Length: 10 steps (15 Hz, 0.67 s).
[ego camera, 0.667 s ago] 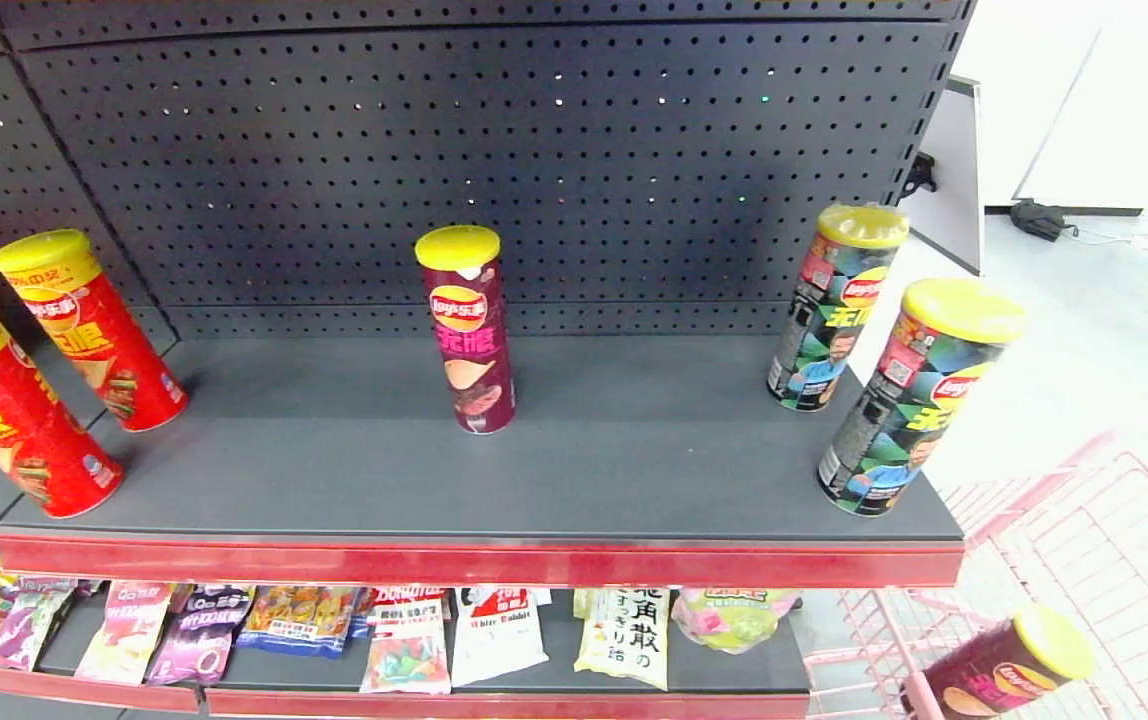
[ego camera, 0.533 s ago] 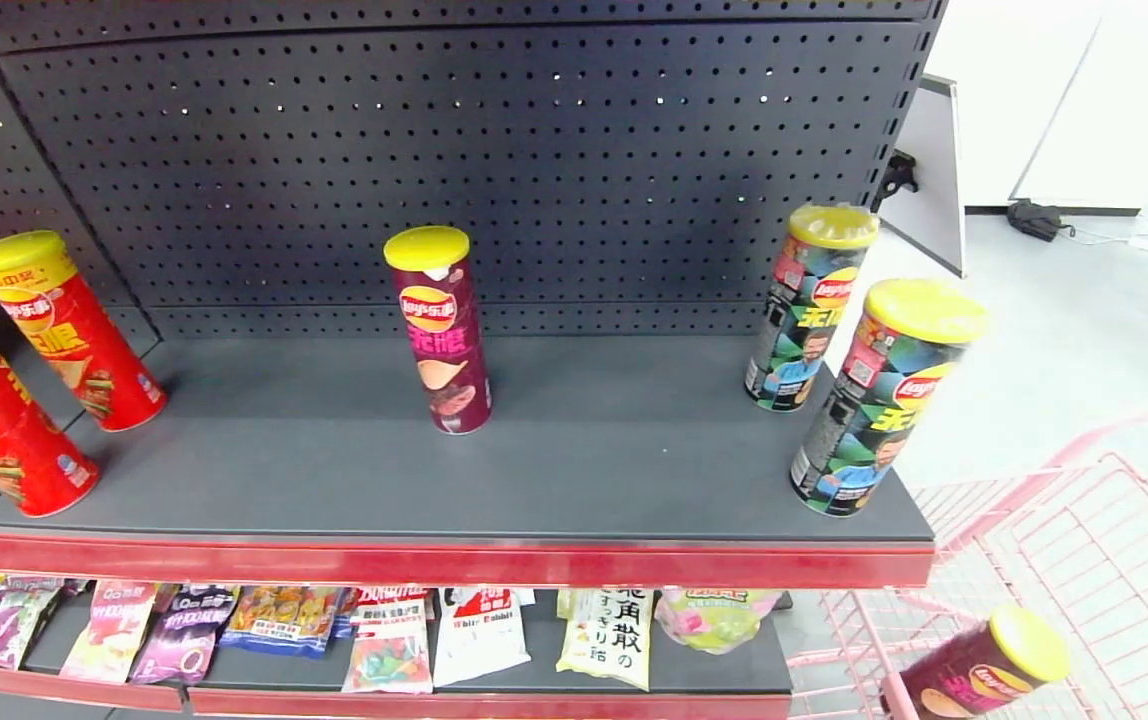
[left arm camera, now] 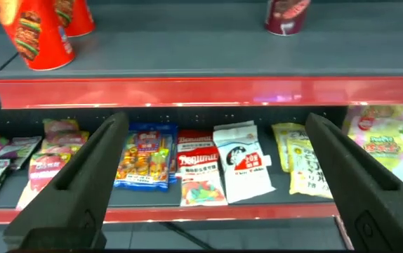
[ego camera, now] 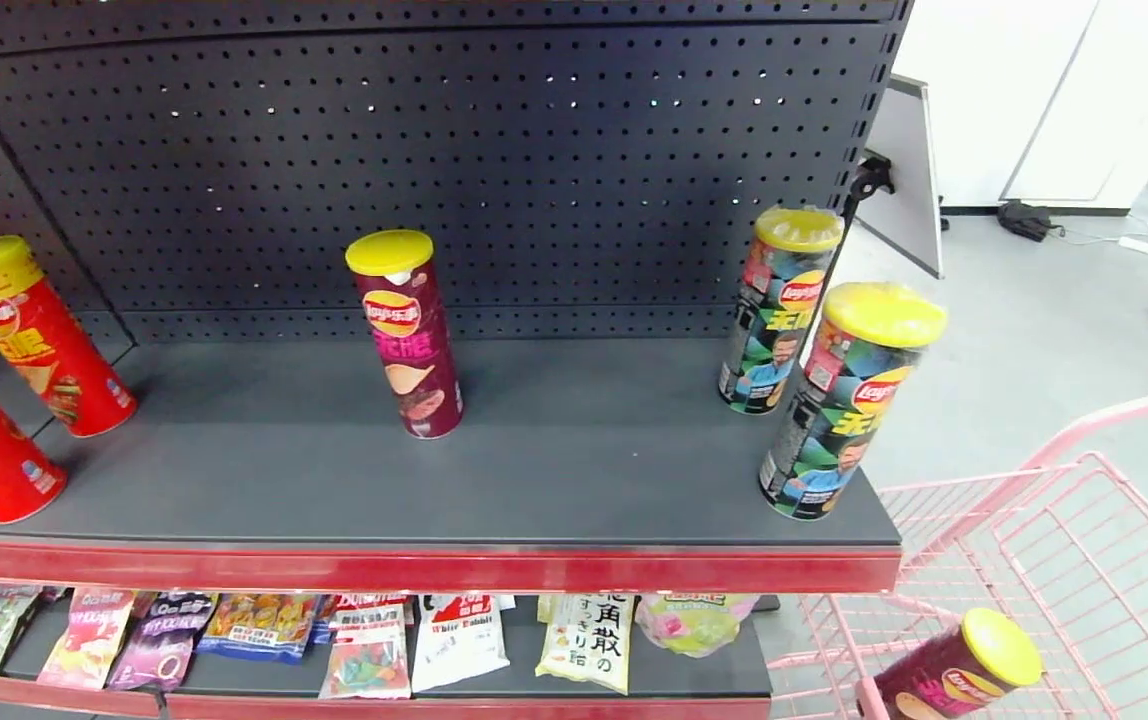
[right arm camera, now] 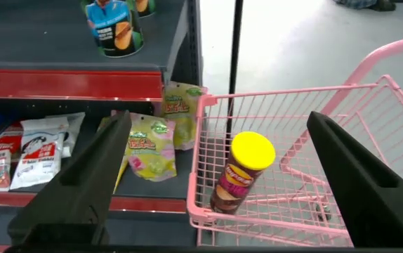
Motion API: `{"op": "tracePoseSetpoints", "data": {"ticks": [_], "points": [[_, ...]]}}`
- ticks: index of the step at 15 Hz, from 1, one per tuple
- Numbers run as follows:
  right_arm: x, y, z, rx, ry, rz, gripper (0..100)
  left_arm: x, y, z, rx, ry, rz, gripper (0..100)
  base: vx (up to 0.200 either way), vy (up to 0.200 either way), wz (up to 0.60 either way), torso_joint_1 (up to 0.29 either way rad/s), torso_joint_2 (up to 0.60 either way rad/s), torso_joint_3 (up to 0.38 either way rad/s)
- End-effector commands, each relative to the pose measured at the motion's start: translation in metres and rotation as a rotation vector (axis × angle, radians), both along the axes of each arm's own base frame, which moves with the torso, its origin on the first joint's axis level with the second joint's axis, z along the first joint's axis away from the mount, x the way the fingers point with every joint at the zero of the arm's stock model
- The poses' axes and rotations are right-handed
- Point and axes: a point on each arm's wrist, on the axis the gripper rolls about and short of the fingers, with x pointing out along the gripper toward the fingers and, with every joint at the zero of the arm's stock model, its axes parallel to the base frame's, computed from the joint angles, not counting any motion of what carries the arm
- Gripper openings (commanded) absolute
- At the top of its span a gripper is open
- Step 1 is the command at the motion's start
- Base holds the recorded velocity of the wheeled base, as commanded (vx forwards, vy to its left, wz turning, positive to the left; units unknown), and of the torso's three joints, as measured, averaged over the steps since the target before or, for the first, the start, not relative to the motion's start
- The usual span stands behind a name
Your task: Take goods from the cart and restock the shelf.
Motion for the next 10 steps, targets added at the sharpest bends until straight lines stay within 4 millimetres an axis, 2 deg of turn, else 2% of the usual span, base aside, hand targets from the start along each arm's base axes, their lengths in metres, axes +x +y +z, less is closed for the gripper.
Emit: {"op": "tracePoseSetpoints", "data": {"ticks": [1,6,10], "points": [[0.0,0.0,-0.0002,-0.002,0.001,0.001,100,0.0001,0.0,0.0,0.0,0.001,-0.001,100,0.0,0.0,-0.6,-0.007,0.0,0.007],[0.0,0.0,-0.0002,0.0,0.001,0.001,100,0.0001,0.0,0.0,-0.002,0.001,-0.001,100,0.0,0.0,-0.6,0.004,0.0,0.002],[0.0,0.0,0.0003,0.002,0.001,0.0,100,0.0001,0.0,0.0,-0.002,0.001,0.001,100,0.0,0.0,0.0,0.0,0.0,0.0]]}}
